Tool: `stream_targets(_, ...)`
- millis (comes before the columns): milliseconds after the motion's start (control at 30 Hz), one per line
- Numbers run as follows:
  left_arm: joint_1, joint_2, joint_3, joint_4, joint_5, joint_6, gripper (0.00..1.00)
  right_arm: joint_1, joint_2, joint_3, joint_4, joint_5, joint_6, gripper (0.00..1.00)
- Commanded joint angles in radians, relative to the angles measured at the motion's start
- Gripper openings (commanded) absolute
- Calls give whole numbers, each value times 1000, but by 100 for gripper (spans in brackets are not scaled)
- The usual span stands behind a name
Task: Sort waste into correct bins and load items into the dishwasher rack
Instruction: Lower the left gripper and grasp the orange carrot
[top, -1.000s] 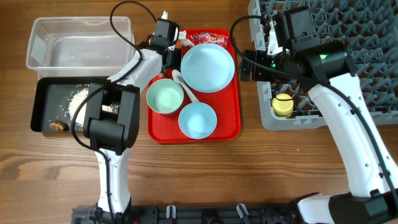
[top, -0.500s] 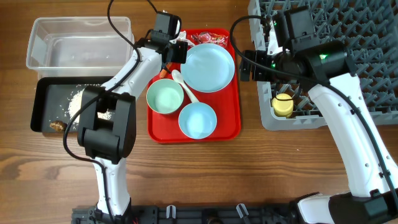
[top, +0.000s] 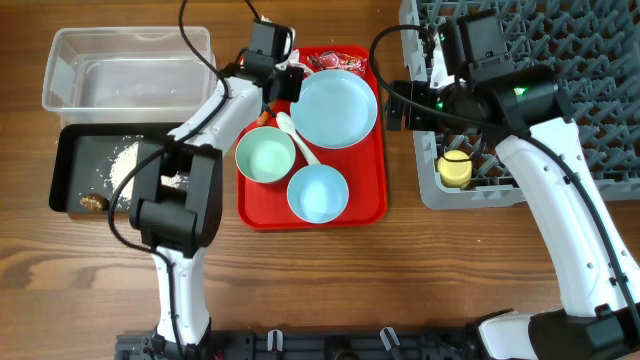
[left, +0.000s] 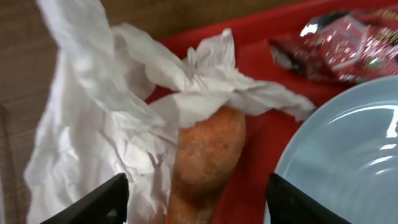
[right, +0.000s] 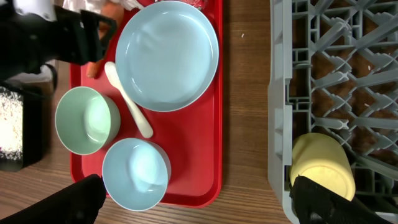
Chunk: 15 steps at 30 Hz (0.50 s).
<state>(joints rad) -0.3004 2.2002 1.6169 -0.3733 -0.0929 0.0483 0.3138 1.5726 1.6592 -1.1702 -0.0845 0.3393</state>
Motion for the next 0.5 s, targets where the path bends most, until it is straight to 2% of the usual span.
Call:
stream_targets(0,-3,48,1,-2,-10,27,60,1,8,-3,2,17,5,100)
stream_targets(100,-3,63,1,-8,-10,27,53,1,8,-3,2,17,5,100)
stream_targets(300,-4,84,1,-31,-10,26,45,1,8,-3,3,17,4,99)
stream_targets(400,-4,83,1,-30,-10,25,25,1,8,-3,3,17,4,100)
stream_targets(467,-4,81,1,-31,-10,22,18,1,8,-3,3,17,4,99)
